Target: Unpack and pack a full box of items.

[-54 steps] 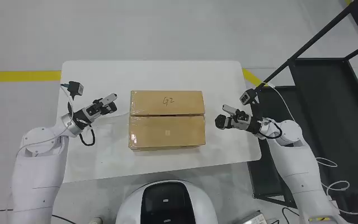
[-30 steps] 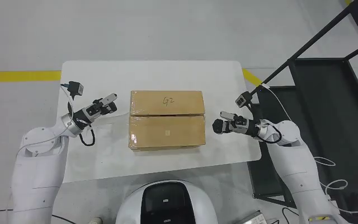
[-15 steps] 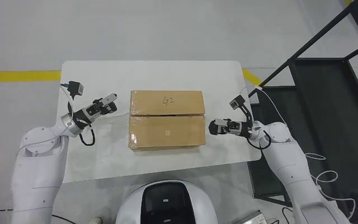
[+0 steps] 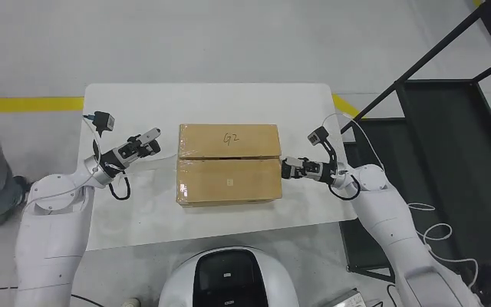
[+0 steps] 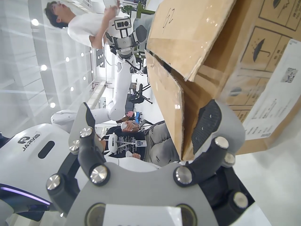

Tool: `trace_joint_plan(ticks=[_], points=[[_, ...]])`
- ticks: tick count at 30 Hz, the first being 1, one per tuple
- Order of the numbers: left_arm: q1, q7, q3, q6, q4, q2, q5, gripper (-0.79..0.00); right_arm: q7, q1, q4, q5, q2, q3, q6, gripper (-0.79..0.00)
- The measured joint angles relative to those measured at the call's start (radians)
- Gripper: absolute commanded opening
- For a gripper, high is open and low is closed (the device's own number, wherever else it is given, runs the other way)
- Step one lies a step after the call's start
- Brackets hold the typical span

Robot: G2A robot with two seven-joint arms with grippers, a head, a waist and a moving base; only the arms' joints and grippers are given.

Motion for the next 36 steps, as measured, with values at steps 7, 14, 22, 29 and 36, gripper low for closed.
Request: trace_joint_plan(ticks=[7,14,22,29,36], points=[[0.000,0.000,0.000,0.000,0.000,0.000,0.000,0.000,0.010,0.014,-0.002,0.075,-0.003,-0.024,0.010,0.000],[0.000,0.000,0.000,0.000,0.000,0.000,0.000,0.000,0.071,0.002,-0.066,0.183,0.008,0.004,0.071,0.000],[0.001,0.002,0.001,0.001,-0.002,0.000,0.000,0.000,0.179,-0.079,-0.224,0.207,0.029,0.041,0.179,0.000],[0.019,0.025,0.016,0.014,-0.036,0.003,-0.007,0.000,0.234,-0.186,-0.357,0.173,0.042,0.040,0.235,0.000],[0.007,0.013,0.026,0.003,-0.037,0.007,-0.037,0.000,0.212,-0.283,-0.462,0.064,0.053,0.019,0.300,0.000]])
